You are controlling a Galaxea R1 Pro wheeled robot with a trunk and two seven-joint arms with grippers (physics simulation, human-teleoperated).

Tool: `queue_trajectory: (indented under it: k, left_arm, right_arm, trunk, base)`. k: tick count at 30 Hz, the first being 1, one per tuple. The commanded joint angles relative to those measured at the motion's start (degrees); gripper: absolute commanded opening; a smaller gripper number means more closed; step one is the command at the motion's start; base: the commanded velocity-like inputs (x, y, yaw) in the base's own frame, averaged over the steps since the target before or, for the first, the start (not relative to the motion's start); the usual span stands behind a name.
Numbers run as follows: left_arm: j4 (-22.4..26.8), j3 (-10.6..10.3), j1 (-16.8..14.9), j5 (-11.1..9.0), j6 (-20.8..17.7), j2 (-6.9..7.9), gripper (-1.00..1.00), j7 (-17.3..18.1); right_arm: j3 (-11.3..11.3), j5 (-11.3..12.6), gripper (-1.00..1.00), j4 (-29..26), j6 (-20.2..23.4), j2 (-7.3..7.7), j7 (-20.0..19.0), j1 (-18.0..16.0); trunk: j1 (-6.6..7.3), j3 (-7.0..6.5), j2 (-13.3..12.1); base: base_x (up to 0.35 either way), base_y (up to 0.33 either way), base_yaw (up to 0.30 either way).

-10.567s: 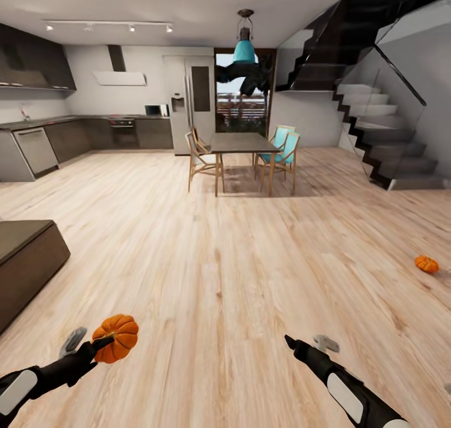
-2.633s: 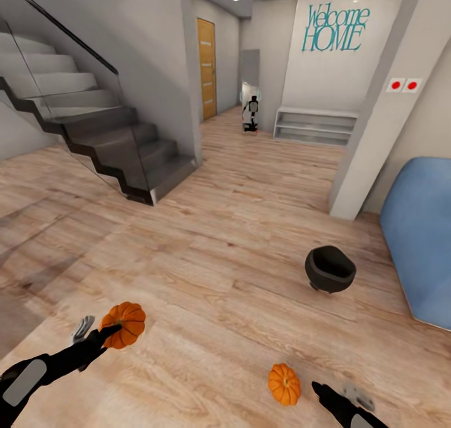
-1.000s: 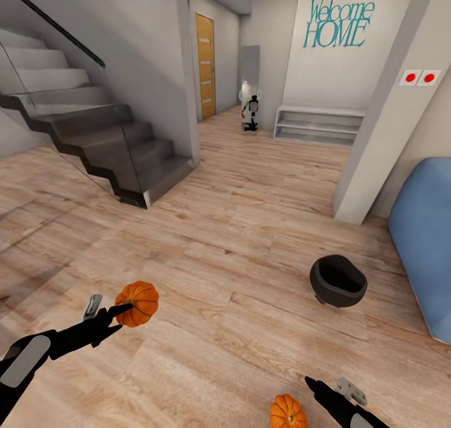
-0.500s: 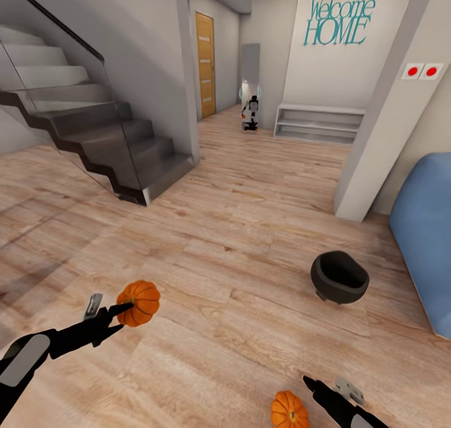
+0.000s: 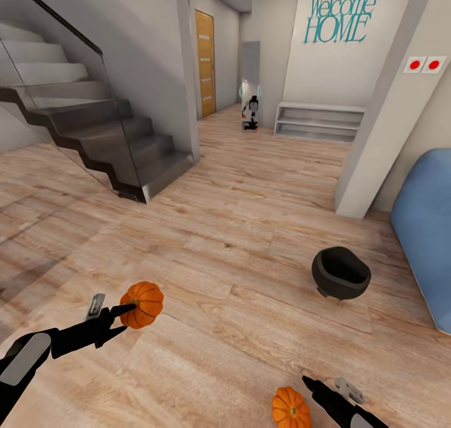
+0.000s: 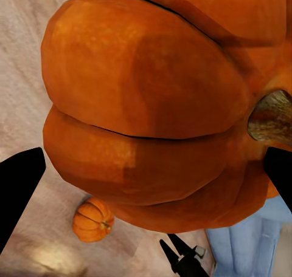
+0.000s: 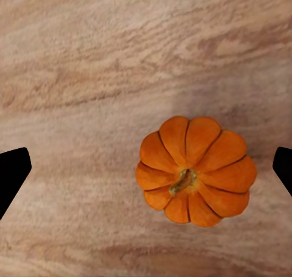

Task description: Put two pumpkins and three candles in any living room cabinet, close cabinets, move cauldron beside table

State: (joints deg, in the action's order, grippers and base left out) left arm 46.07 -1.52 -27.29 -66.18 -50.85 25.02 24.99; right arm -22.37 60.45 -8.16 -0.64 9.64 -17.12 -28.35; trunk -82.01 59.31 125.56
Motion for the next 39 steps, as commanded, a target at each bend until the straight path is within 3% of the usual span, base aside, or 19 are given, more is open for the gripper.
queue_trajectory:
  k: [1,8,13,20,24,32,39]
  left_arm:
    - [0.0,-0.1,0.0,-0.2,-0.1,0.10,-1.00,0.2]
    - [1.3,-0.3,0.0,-1.1,-0.7,0.09,-1.00,0.2]
    - [3.5,-0.3,0.0,-3.1,-5.6,0.02,-1.00,0.2]
    - [4.1,-0.4,0.1,-4.5,-6.4,0.12,-1.00,0.2]
    - [8.1,-0.4,0.7,-5.7,-6.4,0.36,-1.00,1.4]
    - [13.3,-0.3,2.9,-6.1,-6.5,2.00,-1.00,4.5]
    - [13.7,-0.3,3.3,-6.2,-6.5,2.19,-1.00,6.1]
  right_arm:
    - [-0.5,0.6,1.00,0.0,-0.1,0.03,-0.2,0.0]
    - [-0.5,0.5,1.00,0.0,-0.1,0.08,-0.7,0.0]
    - [-0.5,0.5,1.00,0.0,0.0,0.05,-2.0,0.0]
    - [-0.5,0.4,1.00,-0.1,-0.1,0.11,-2.2,0.0]
    - [-0.5,0.4,1.00,-0.1,-0.1,0.10,-2.2,0.0]
    - [-0.5,0.4,1.00,-0.1,-0.1,0.12,-2.4,0.0]
    - [-0.5,0.4,1.00,-0.1,-0.1,0.12,-2.4,0.0]
  trunk:
    - [-0.22,0.23,0.4]
    - [-1.75,1.48,3.2]
    - [-2.85,2.38,5.2]
    - [-4.39,3.64,8.1]
    - [-5.27,4.36,9.7]
    - [-7.02,5.79,12.9]
    - [-8.56,7.05,15.7]
  base:
    - [0.000,0.000,0.000]
    - [0.000,0.000,0.000]
    - [0.000,0.000,0.000]
    - [0.000,0.000,0.000]
    - [0.000,0.000,0.000]
    - [0.000,0.000,0.000]
    - [0.000,0.000,0.000]
